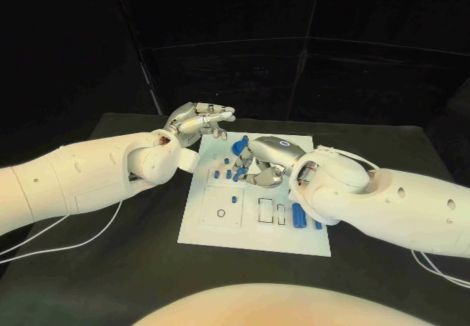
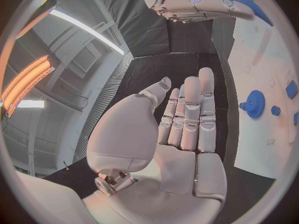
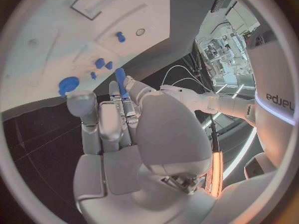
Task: Assemble the parts on the task board
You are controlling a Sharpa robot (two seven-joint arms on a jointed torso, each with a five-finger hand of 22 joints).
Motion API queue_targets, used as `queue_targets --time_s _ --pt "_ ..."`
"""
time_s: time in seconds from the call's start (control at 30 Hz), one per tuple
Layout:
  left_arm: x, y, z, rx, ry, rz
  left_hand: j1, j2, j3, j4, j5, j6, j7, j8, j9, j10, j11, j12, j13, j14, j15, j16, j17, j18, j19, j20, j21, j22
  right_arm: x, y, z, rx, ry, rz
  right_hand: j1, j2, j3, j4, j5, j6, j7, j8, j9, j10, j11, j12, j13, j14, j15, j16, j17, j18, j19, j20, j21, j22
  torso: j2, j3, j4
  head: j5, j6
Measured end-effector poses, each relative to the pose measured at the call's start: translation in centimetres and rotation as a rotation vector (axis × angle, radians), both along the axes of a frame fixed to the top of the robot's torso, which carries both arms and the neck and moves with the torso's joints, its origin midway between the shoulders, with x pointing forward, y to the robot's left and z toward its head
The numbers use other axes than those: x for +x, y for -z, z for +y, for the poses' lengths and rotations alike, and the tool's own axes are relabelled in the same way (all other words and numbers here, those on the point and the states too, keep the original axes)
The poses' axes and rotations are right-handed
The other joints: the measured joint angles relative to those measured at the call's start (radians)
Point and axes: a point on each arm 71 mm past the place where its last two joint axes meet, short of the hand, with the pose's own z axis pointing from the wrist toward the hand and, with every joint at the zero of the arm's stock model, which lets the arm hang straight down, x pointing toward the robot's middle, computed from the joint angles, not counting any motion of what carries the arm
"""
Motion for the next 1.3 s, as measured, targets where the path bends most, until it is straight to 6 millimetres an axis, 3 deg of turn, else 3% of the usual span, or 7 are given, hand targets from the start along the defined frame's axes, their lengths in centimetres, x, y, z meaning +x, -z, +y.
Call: queue_targets --time_s 0.2,0.43,0.93,1.3 --pt "0.0 0.0 -0.1 -0.001 -0.001 -0.003 0.0 0.0 0.0 0.0 0.0 0.0 0.0 0.0 0.0 0.0 0.0 0.004 0.0 0.0 0.0 0.0 0.0 0.0 0.0 0.0 0.0 -0.001 -0.6 1.5 2.2 -0.002 -0.045 0.033 0.0 0.0 0.0 0.0 0.0 0.0 0.0 -0.001 0.0 0.0 0.0 0.0 0.0 0.0 0.0 0.0 -0.005 0.0 0.0 0.0 0.0 -0.002 0.0 -0.0005 -0.0001 0.024 -0.005" --pt "0.0 -0.1 0.0 -0.001 -0.013 -0.014 0.0 0.0 0.0 0.0 0.0 0.0 0.0 0.0 0.0 0.0 0.0 0.004 0.0 0.0 0.0 0.0 -0.001 0.0 0.0 0.0 0.0 -0.001 -1.4 3.5 3.0 -0.038 -0.083 0.064 0.0 0.0 0.001 -0.001 0.004 -0.001 0.0 -0.001 0.0 0.0 0.0 0.0 0.0 0.0 0.0 0.0 -0.005 0.0 0.0 0.0 0.0 -0.002 0.001 0.0006 -0.0008 0.046 -0.014" --pt "0.2 -0.2 0.0 0.001 -0.033 -0.031 0.0 0.0 0.0 0.0 0.0 0.0 0.0 0.0 0.001 0.0 0.0 0.008 0.001 0.0 0.0 0.0 -0.001 0.0 0.0 0.0 0.0 -0.002 -2.3 4.9 4.2 -0.079 -0.141 0.067 -0.004 -0.004 0.003 -0.003 0.004 0.001 0.005 -0.005 -0.001 0.0 0.0 -0.002 0.0 0.0 0.0 0.0 -0.005 0.0 0.0 0.0 0.0 -0.001 0.001 0.0015 -0.0022 0.067 -0.024" --pt "0.2 -0.2 -0.1 0.001 -0.032 -0.032 0.0 0.0 0.0 0.0 0.0 0.0 0.0 0.0 0.001 0.0 0.0 0.008 0.001 0.0 0.0 0.0 -0.001 0.0 0.0 0.0 0.0 -0.002 -2.3 5.5 4.3 -0.106 -0.152 0.079 -0.004 -0.004 0.003 -0.003 0.004 0.005 0.002 -0.004 -0.001 0.003 0.004 -0.004 0.0 0.0 0.0 0.0 -0.005 0.0 0.0 0.0 0.0 -0.001 0.0 0.0012 -0.0022 0.073 -0.026"
